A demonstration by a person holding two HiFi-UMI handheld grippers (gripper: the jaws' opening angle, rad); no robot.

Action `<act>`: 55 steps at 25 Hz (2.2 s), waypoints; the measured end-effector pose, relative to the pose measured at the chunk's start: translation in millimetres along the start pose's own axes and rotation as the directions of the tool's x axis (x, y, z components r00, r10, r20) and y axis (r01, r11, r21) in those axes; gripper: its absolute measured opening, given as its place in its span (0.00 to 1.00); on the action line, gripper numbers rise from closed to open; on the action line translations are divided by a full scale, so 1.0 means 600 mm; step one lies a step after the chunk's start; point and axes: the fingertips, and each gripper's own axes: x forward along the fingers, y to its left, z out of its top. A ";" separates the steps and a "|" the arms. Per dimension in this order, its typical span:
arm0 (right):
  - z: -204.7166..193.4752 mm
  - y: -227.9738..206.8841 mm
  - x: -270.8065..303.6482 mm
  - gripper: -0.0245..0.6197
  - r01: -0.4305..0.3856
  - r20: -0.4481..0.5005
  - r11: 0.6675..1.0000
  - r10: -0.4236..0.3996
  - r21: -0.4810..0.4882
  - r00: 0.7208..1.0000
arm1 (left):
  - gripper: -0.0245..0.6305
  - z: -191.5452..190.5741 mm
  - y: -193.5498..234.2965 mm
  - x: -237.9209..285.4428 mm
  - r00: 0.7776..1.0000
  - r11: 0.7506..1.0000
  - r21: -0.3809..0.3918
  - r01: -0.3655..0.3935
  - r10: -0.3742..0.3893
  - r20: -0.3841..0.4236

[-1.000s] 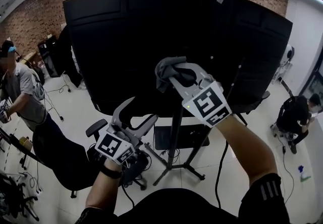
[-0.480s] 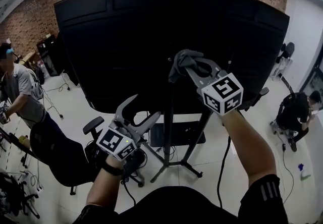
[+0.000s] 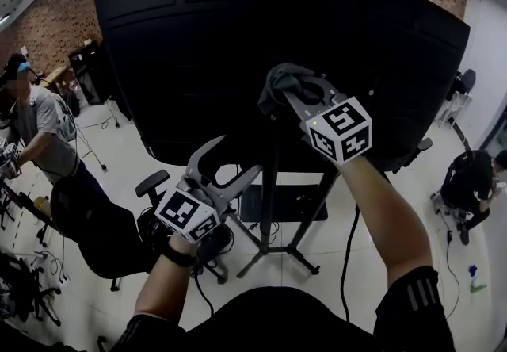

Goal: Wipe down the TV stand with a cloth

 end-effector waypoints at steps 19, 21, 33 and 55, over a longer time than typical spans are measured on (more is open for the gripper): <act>-0.259 0.121 -0.011 0.08 -0.005 -0.208 0.998 0.019 0.066 0.978 | 0.57 -0.129 0.015 -0.039 0.994 0.991 -0.130 -0.012 -0.003 -0.111; -0.288 0.139 -0.010 0.08 -0.009 -0.234 0.998 0.024 0.064 0.972 | 0.57 -0.141 0.015 -0.043 0.992 0.990 -0.142 -0.012 -0.006 -0.125; -0.458 0.248 -0.021 0.07 -0.029 -0.370 0.993 0.069 0.113 0.926 | 0.57 -0.279 -0.003 -0.070 0.965 0.974 -0.224 0.022 -0.079 -0.250; -0.889 0.436 -0.054 0.07 -0.015 -0.635 0.949 0.223 0.316 0.740 | 0.57 -0.737 -0.054 -0.182 0.797 0.944 -0.327 -0.033 -0.173 -0.579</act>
